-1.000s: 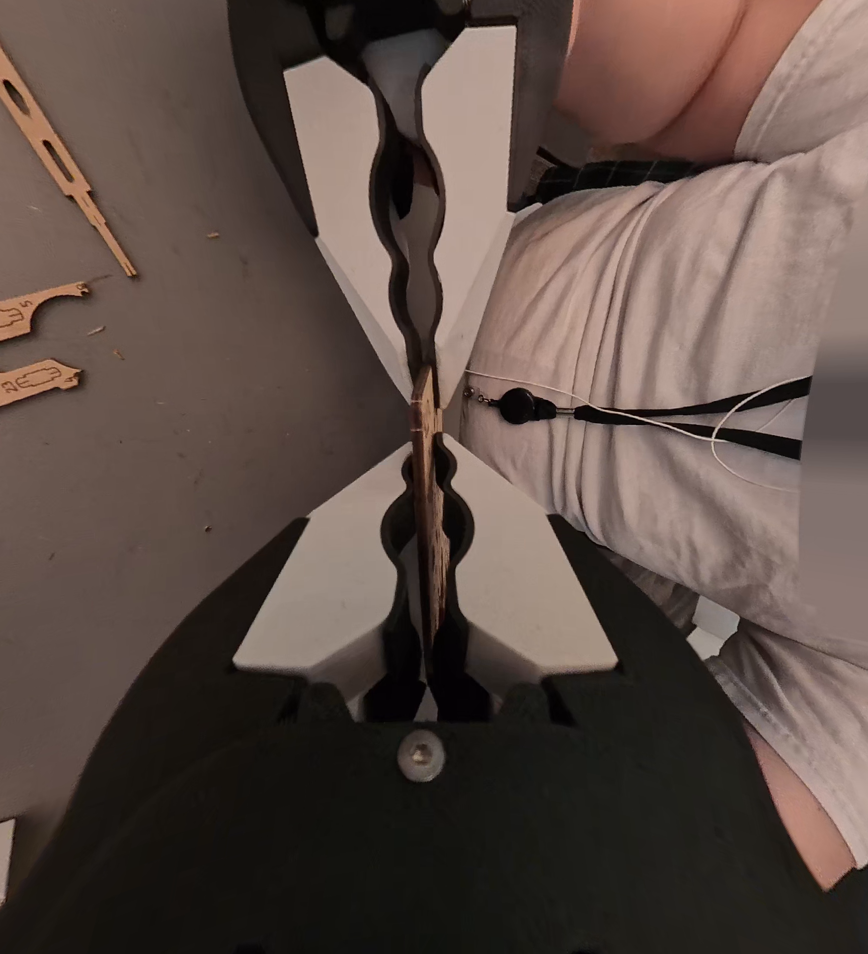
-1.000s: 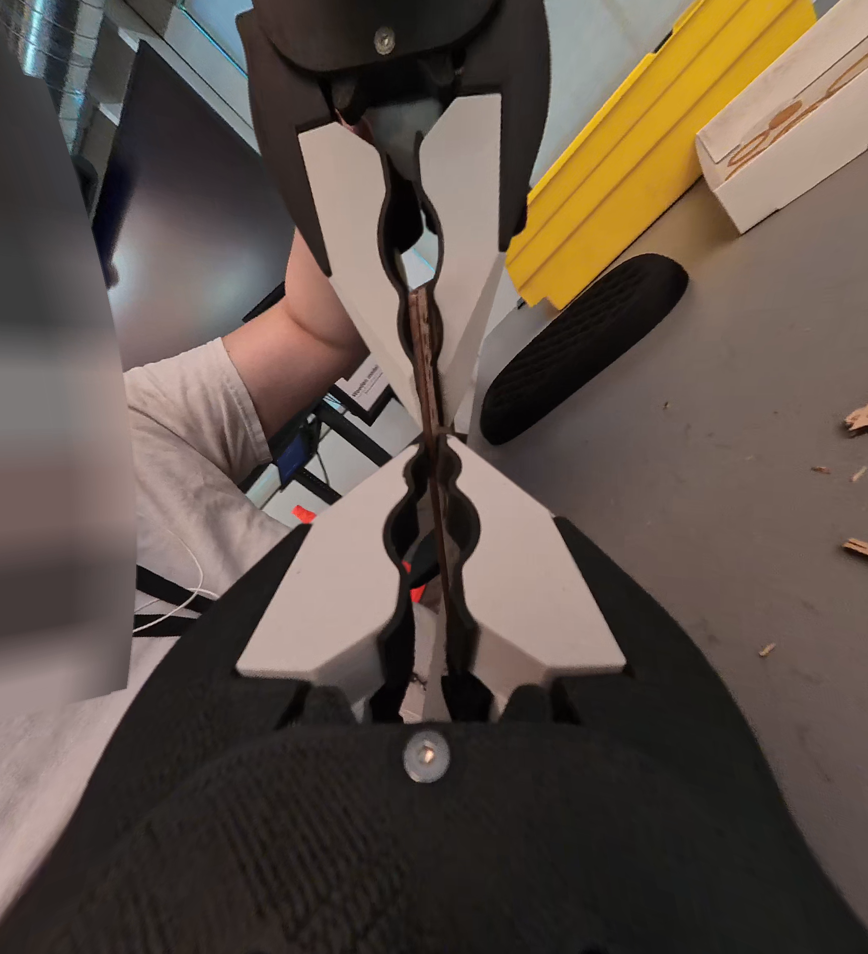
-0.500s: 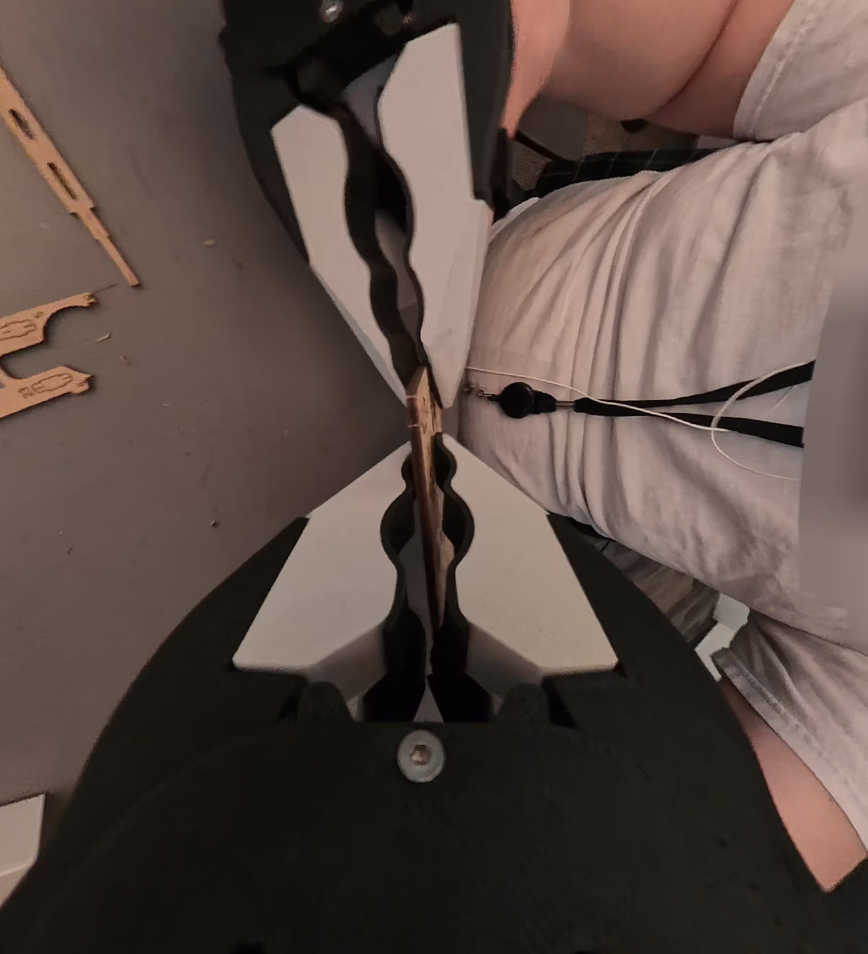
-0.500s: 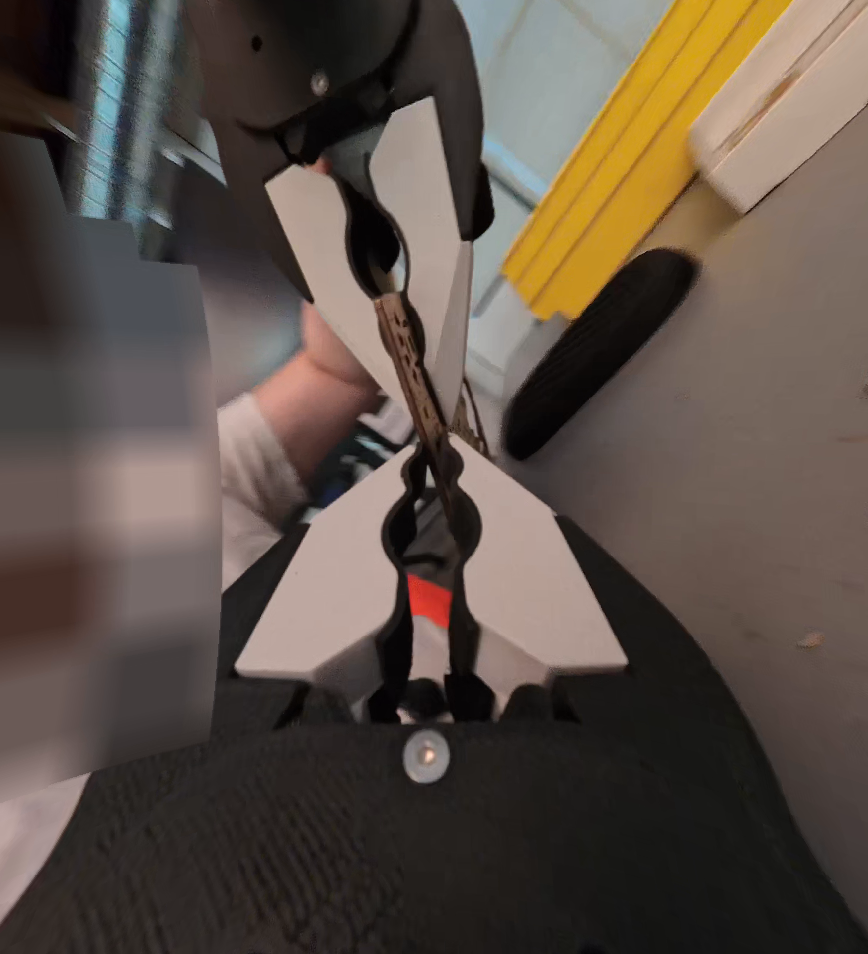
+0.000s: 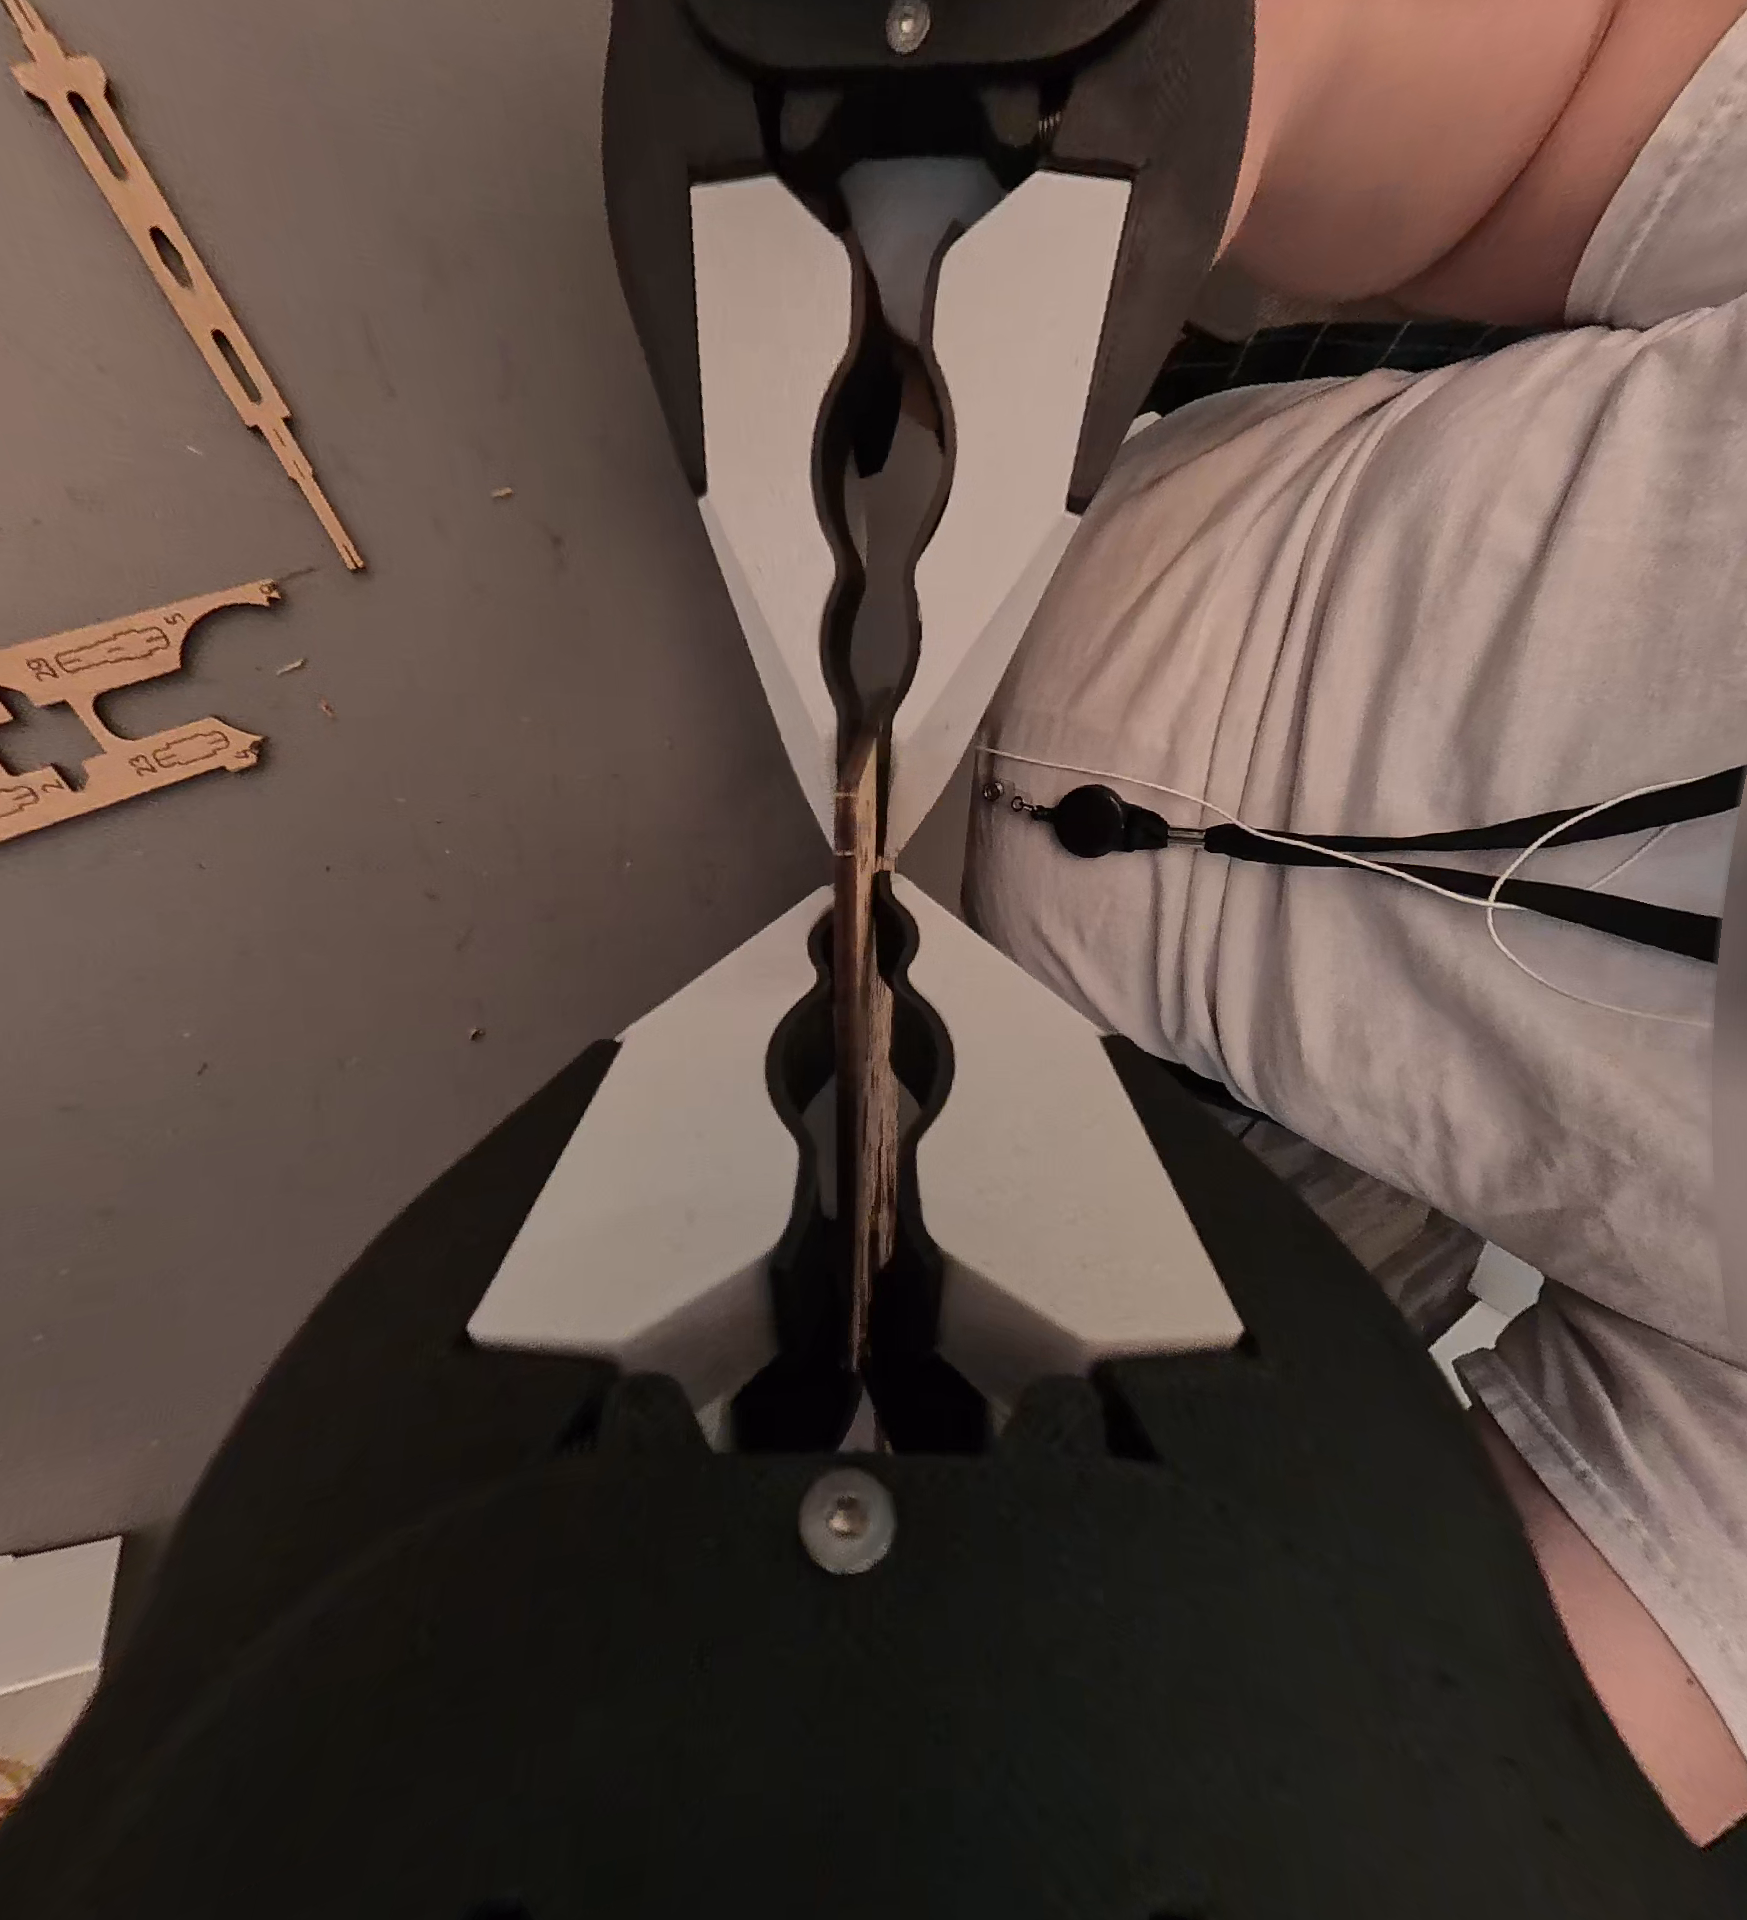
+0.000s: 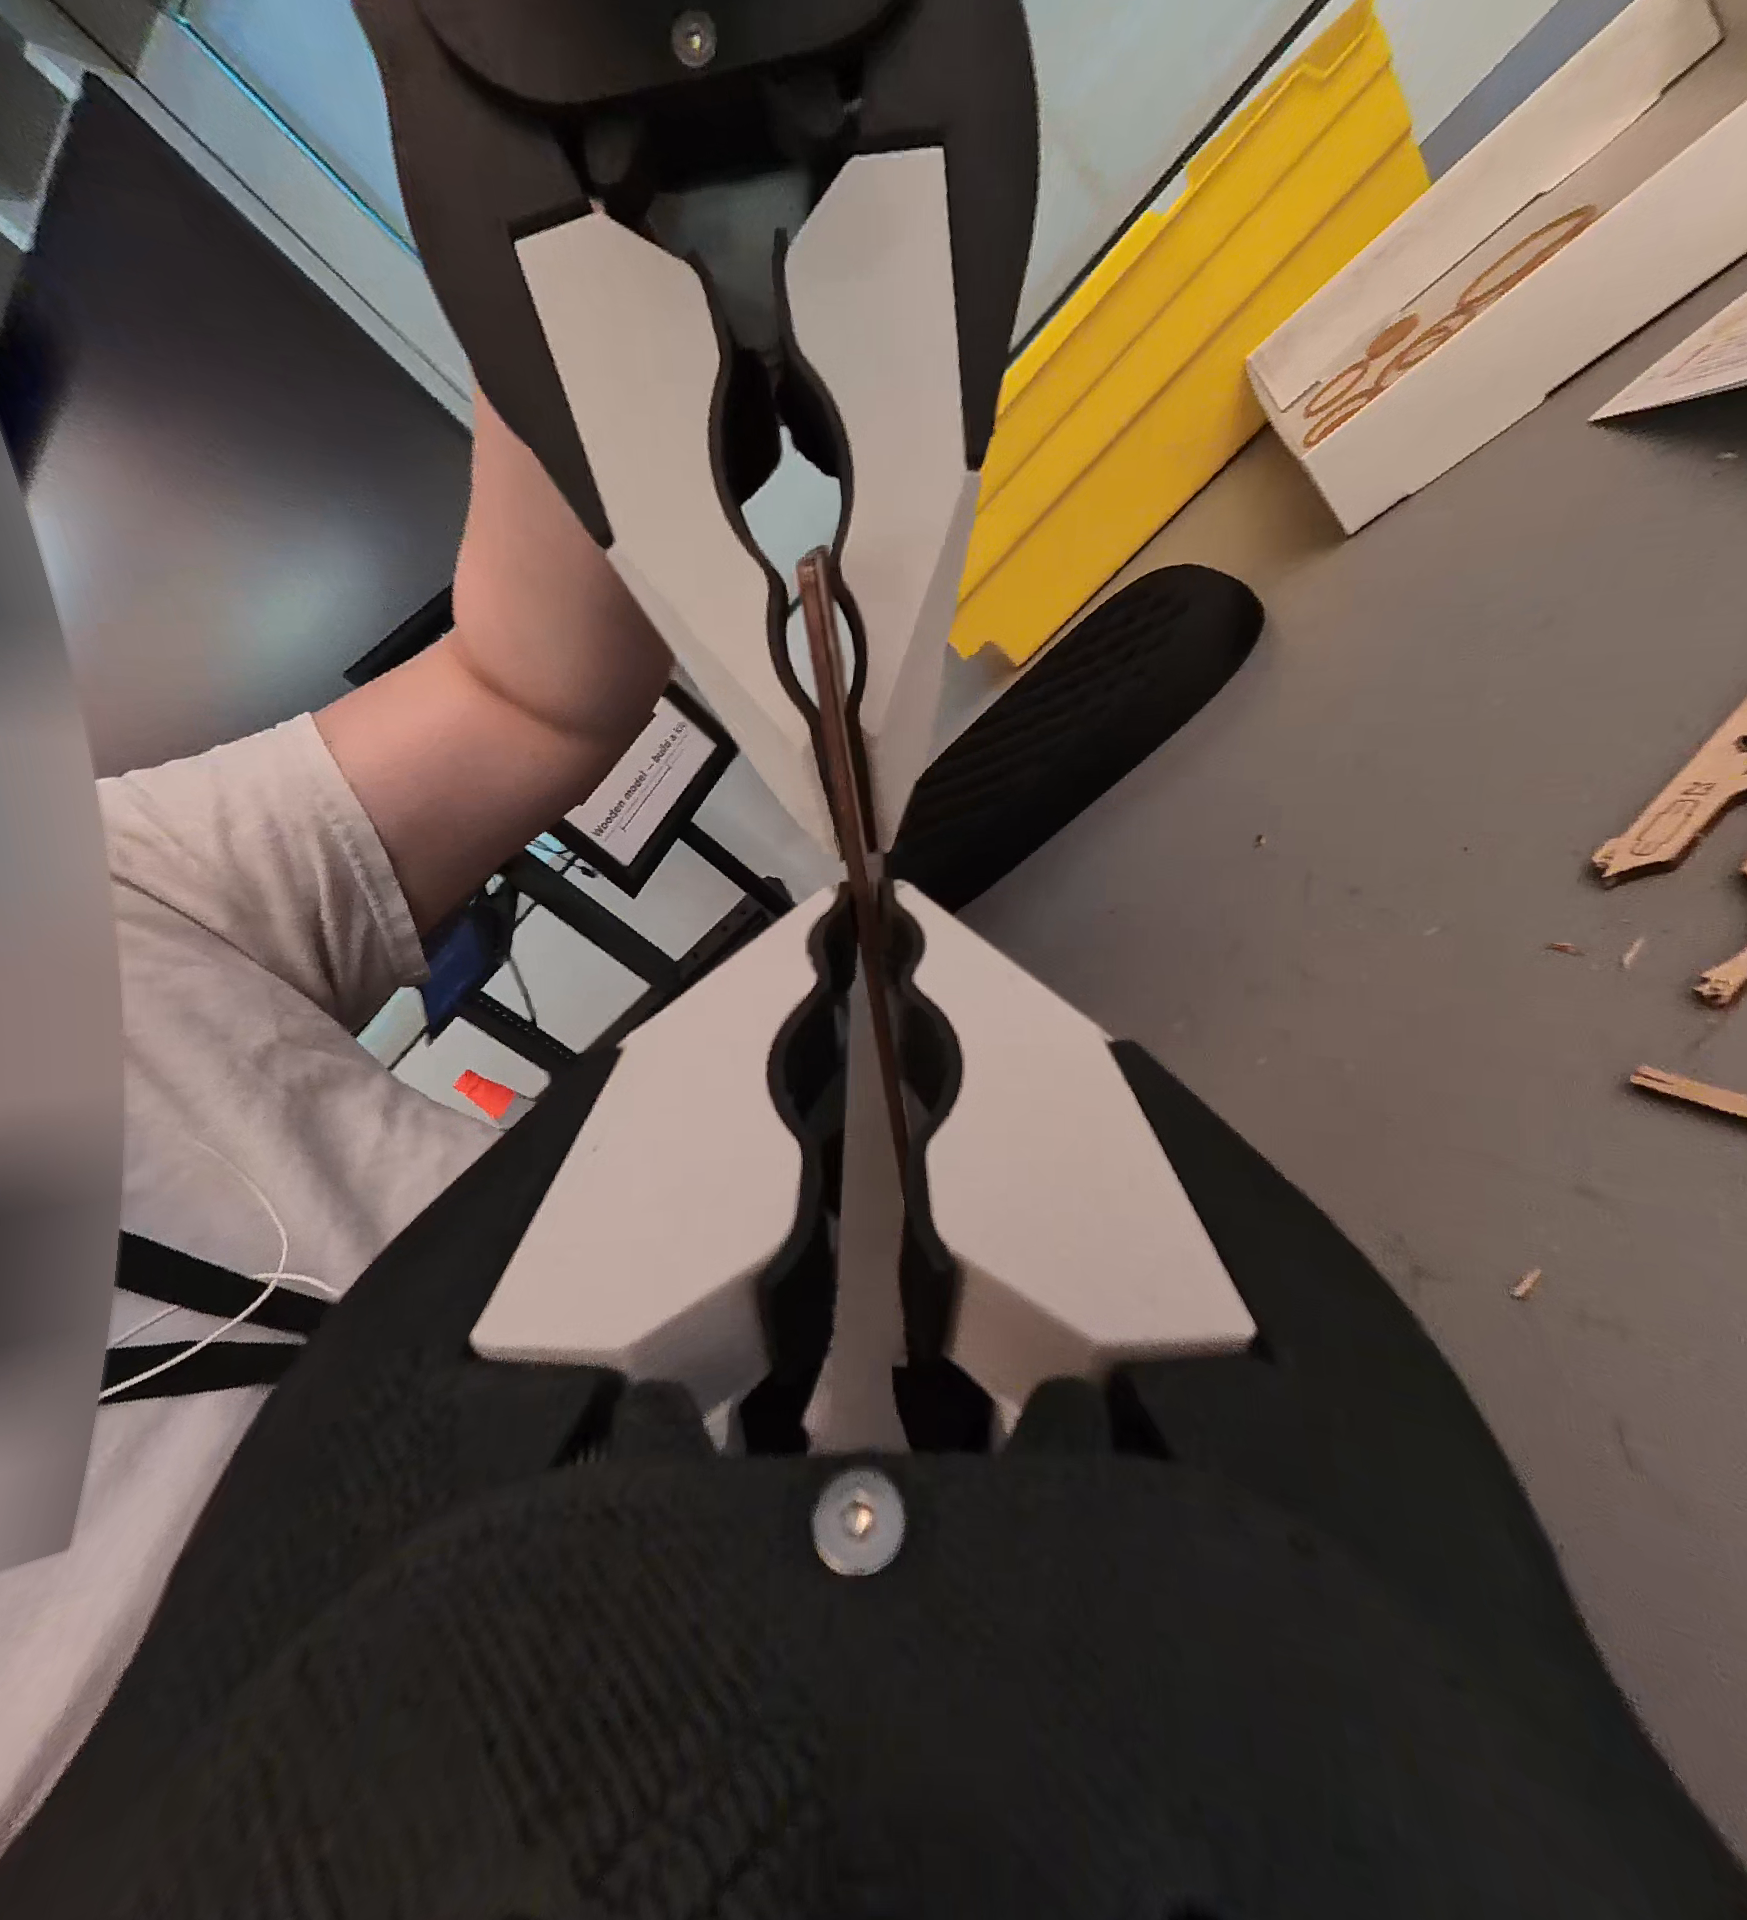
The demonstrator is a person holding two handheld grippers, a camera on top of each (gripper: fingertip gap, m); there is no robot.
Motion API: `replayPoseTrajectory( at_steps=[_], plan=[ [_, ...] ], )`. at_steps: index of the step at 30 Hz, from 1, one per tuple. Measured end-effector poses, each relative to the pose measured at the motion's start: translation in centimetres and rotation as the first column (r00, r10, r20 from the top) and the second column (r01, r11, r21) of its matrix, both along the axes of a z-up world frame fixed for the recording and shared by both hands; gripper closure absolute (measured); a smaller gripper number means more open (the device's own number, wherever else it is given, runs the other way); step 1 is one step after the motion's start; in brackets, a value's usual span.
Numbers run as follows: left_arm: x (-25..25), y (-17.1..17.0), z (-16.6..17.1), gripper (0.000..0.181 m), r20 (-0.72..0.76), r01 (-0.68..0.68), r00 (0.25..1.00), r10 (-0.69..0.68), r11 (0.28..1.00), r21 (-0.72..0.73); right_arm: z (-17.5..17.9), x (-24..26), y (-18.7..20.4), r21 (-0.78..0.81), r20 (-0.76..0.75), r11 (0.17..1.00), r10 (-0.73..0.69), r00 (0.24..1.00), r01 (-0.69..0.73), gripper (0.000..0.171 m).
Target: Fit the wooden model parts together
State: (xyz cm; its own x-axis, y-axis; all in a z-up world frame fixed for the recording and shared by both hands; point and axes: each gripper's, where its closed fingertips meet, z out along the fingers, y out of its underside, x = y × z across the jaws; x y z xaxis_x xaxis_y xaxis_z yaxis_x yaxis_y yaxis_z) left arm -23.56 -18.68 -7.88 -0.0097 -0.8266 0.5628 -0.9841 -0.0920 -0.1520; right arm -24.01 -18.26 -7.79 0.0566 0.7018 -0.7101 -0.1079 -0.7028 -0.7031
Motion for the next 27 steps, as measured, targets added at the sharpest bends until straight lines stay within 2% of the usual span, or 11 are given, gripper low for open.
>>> replayPoseTrajectory(
  at_steps=[7, 13, 18, 27],
  plan=[
    [0.0, -0.4, 0.0, 0.180, 0.008, 0.033, 0.999, -0.033, 0.999, 0.004, 0.2, 0.1, -0.5, -0.066, -0.101, 0.994, 0.076, 0.992, -0.083, 0.167],
    [-0.1, 0.0, -0.2, 0.180, -0.012, 0.013, 1.000, -0.013, 1.000, 0.020, 0.0, 0.1, 0.3, -0.008, -0.043, 1.000, -0.005, 0.999, 0.005, 0.170],
    [-0.1, 0.0, -0.1, 0.180, -0.005, 0.010, 1.000, -0.010, 1.000, 0.019, 0.0, 0.1, 0.3, -0.007, -0.043, 1.000, -0.018, 0.999, 0.018, 0.170],
    [-0.2, -1.3, 0.4, 0.179, 0.017, 0.071, 0.997, -0.070, 0.997, -0.029, 0.7, 0.2, -1.2, -0.047, -0.122, 0.995, 0.084, 0.989, -0.090, 0.171]
  ],
)
